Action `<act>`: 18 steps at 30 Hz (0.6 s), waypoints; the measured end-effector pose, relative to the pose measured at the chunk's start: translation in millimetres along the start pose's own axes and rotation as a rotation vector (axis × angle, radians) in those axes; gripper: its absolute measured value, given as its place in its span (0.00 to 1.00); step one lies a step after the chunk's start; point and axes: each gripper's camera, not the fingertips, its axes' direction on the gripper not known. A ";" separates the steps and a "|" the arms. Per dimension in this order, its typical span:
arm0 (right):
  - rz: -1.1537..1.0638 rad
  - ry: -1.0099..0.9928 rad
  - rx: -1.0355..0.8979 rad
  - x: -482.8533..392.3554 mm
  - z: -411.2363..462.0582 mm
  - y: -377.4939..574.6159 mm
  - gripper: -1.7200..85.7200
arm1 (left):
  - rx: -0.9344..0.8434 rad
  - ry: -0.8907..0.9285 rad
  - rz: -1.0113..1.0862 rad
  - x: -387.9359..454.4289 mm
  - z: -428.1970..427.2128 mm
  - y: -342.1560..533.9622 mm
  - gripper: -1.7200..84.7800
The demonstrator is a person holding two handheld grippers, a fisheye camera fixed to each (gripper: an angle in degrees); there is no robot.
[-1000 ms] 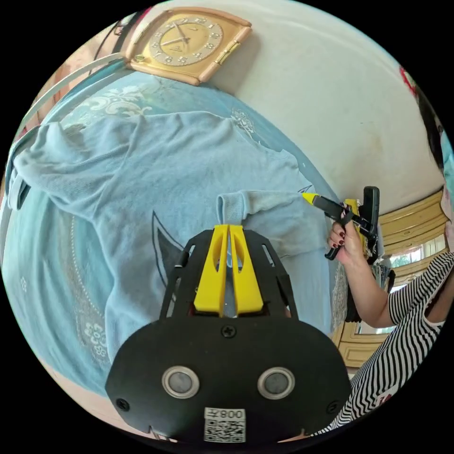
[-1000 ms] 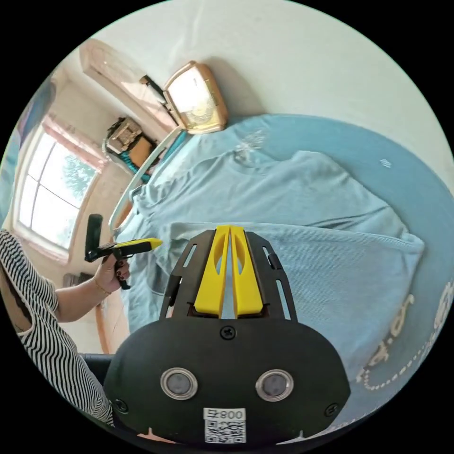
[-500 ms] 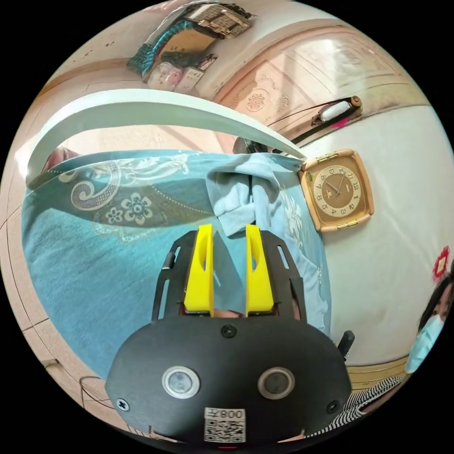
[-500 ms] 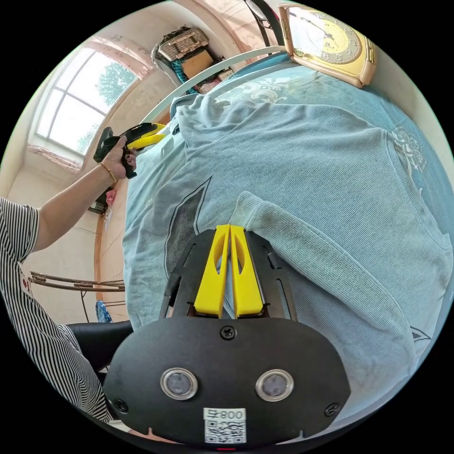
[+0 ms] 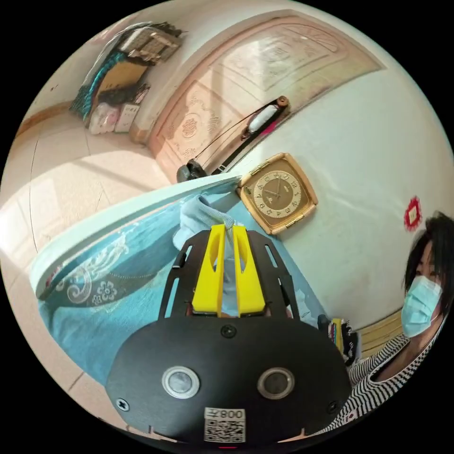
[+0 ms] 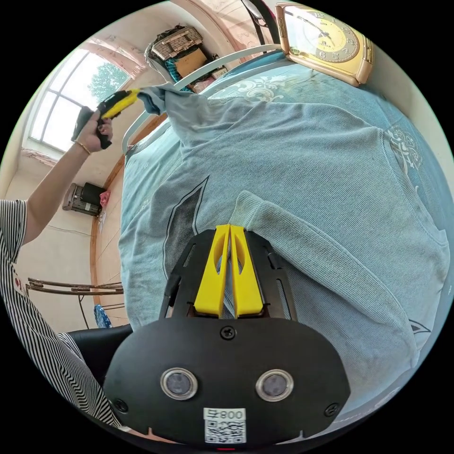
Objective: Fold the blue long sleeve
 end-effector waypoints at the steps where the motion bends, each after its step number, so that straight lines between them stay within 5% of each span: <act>1: 0.011 -0.010 -0.006 3.2 -0.2 -0.8 0.02 | 0.000 0.001 0.140 43.3 -8.0 -13.5 0.06; 7: 0.091 -0.078 0.026 19.4 -24.3 4.9 0.04 | -0.310 0.187 0.553 204.3 19.9 -17.8 0.05; 13: 0.209 -0.539 0.314 60.7 -84.4 38.2 0.12 | -0.547 0.310 0.495 231.5 97.0 52.5 0.05; 18: 0.126 -0.495 0.426 51.7 -123.9 32.4 0.16 | -0.583 0.417 0.374 224.7 143.0 86.0 0.06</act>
